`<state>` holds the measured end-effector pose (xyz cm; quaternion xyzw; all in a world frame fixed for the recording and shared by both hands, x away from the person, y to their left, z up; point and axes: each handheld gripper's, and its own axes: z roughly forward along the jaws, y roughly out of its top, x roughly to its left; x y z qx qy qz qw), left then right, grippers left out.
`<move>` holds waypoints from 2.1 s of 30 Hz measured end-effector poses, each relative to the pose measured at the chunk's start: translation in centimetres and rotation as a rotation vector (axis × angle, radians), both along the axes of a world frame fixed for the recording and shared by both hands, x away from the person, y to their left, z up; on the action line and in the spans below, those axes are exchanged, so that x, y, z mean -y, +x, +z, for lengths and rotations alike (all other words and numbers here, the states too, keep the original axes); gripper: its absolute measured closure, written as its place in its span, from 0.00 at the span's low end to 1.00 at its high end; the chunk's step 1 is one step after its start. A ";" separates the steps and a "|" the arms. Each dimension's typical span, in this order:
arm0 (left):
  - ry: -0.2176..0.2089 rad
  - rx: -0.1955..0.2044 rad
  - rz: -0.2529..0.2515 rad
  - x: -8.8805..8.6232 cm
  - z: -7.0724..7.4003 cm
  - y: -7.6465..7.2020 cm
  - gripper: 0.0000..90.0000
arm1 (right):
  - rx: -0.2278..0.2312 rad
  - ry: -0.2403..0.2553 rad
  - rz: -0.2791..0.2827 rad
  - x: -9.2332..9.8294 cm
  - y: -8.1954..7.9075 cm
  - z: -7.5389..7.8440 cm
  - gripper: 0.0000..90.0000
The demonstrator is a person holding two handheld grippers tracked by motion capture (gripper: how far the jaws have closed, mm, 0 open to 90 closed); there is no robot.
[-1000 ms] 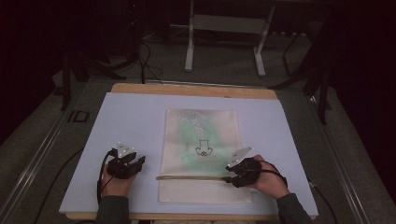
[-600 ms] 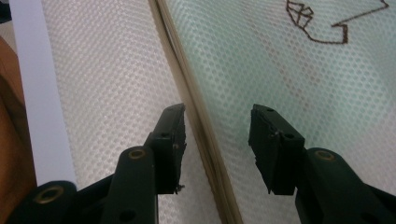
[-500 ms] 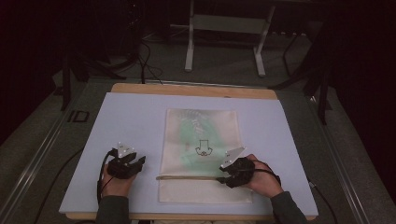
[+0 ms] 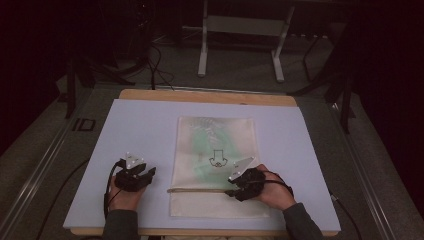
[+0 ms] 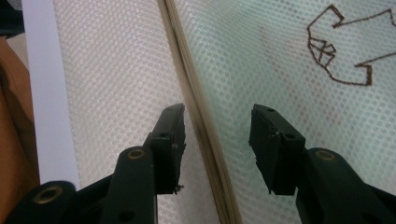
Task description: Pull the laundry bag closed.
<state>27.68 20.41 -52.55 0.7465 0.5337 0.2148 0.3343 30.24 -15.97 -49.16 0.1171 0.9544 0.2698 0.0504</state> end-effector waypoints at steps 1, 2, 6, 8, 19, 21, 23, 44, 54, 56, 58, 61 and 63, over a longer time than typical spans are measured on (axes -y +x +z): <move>0.000 0.000 0.000 0.0 0.0 0.0 0.64 | 0.000 0.003 0.001 -0.1 0.0 0.0 0.61; 0.000 0.000 0.000 0.0 0.0 0.0 0.64 | -0.001 0.005 0.001 -0.2 0.0 0.0 0.61; 0.000 0.000 -0.001 0.0 0.0 0.0 0.64 | -0.002 0.013 0.009 -0.7 0.0 -0.1 0.61; 0.000 -0.001 -0.001 0.0 0.0 0.0 0.64 | -0.001 0.014 0.016 -0.9 0.0 -0.2 0.61; -0.001 -0.001 0.000 0.0 0.0 0.0 0.64 | -0.002 0.016 0.034 -2.0 -0.1 -0.1 0.61; -0.001 -0.002 -0.001 0.0 0.0 0.0 0.64 | -0.001 0.019 0.038 -2.1 0.0 -0.1 0.61; 0.000 -0.003 -0.002 0.0 0.0 0.0 0.64 | -0.002 0.020 0.040 -2.2 -0.1 -0.1 0.61; -0.002 -0.003 -0.001 0.0 0.0 0.1 0.64 | 0.002 0.035 0.074 -4.0 0.0 0.1 0.61; -0.001 -0.003 0.000 -0.1 0.0 0.1 0.64 | -0.003 0.040 0.088 -4.9 0.0 0.1 0.61; 0.000 -0.004 0.000 -0.1 0.0 0.1 0.64 | -0.004 0.041 0.087 -4.9 0.0 0.0 0.61; -0.001 -0.003 0.000 -0.1 0.0 0.1 0.64 | -0.004 0.042 0.091 -5.1 0.0 0.0 0.61; -0.001 -0.004 0.000 -0.1 0.0 0.1 0.64 | -0.004 0.044 0.093 -5.2 0.0 0.0 0.61; -0.001 -0.005 0.001 -0.1 0.0 0.1 0.64 | -0.004 0.049 0.096 -5.4 0.0 -0.1 0.61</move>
